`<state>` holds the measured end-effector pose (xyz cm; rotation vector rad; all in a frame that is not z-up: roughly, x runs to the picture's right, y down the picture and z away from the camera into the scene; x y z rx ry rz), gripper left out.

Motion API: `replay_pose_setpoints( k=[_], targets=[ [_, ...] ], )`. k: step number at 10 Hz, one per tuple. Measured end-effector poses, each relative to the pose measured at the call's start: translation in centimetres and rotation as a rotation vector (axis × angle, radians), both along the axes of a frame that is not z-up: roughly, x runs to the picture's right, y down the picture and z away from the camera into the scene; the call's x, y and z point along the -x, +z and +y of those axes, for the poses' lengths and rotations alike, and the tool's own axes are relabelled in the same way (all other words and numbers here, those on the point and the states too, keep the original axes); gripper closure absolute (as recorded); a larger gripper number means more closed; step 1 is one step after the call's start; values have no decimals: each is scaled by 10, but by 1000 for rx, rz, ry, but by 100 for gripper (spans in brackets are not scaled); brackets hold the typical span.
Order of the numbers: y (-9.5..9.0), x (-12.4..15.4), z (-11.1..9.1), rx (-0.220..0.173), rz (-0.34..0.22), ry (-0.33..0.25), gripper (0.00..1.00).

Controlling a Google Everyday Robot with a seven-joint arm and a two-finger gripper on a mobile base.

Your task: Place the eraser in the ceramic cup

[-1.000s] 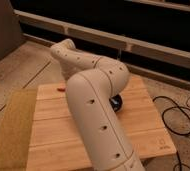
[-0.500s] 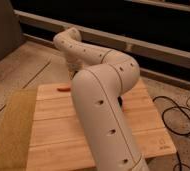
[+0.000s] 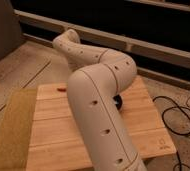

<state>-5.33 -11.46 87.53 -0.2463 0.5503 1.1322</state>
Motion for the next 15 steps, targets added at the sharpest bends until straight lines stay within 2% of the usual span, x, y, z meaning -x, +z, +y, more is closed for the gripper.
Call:
replay_pose_setpoints(
  k=[2,3,5,6,7,9,11,15],
  targets=[
    [0,8,-35,-99,-51,-39,100],
    [1,15,-49,-146,-117,-36,100],
    [4,21,-60,-205,-249,-14,100],
    [6,17,-63,-225,-299,15,100],
    [7,13,-64,-238,-326,35,100],
    [12,-1,-61,-236,-354,42,100],
    [19,-6,-56,-205,-368,2,100],
    [36,-11,-55,-164,-351,-72,100]
  ],
)
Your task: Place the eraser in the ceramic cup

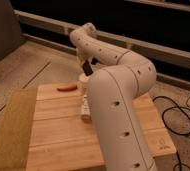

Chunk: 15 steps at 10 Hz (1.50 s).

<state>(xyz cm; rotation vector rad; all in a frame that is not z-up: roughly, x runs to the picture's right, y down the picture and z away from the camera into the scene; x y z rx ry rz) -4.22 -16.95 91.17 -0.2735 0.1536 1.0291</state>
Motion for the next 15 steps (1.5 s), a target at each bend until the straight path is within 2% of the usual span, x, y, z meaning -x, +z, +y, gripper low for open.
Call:
replay_pose_setpoints(
  k=[3,9,13,14,15],
  targets=[
    [14,9,0,16,-13,-18,100],
    [40,35,7,41,-112,-35,100],
    [49,38,14,63,-115,-72,100],
    [50,38,15,67,-114,-73,98],
    [51,38,16,71,-115,-72,91]
  ],
)
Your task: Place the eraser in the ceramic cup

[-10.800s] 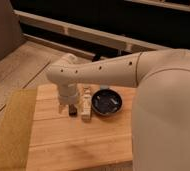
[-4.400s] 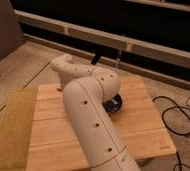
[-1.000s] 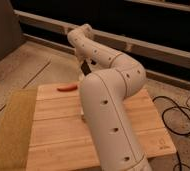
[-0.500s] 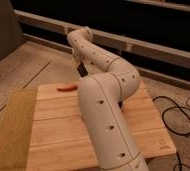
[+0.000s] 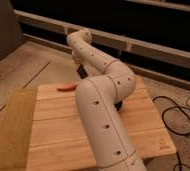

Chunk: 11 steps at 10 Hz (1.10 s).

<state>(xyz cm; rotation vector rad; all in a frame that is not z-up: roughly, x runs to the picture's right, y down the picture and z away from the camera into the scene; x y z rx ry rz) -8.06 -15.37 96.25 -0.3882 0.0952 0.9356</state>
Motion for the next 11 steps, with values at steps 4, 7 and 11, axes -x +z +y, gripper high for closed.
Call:
replay_pose_setpoints(
  k=[4,7,11],
  targets=[
    [1,-4,2,13,-8,29,46],
    [1,-10,5,23,-9,51,27],
    [1,-14,8,29,-12,65,27]
  ],
)
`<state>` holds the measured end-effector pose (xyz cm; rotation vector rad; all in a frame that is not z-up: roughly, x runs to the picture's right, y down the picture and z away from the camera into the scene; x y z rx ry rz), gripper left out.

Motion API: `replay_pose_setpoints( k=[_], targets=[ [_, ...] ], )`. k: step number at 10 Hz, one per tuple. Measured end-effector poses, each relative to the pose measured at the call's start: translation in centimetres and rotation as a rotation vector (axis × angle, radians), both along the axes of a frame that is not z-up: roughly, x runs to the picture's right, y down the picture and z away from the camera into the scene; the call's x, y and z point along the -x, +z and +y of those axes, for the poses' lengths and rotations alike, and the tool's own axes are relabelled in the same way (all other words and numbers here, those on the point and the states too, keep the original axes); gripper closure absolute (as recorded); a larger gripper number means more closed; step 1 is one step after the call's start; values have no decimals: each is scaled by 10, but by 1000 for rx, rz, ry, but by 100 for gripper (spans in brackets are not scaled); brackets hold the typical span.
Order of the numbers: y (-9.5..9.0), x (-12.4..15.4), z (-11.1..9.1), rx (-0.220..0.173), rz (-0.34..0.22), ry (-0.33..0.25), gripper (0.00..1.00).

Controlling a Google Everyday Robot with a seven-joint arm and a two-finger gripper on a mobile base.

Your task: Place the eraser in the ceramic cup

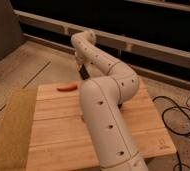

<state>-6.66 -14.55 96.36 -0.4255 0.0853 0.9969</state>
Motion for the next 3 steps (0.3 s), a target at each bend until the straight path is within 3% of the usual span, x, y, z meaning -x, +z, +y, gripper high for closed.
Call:
replay_pose_setpoints(
  k=[3],
  targets=[
    [-5,4,1,1,-22,1,27]
  ],
)
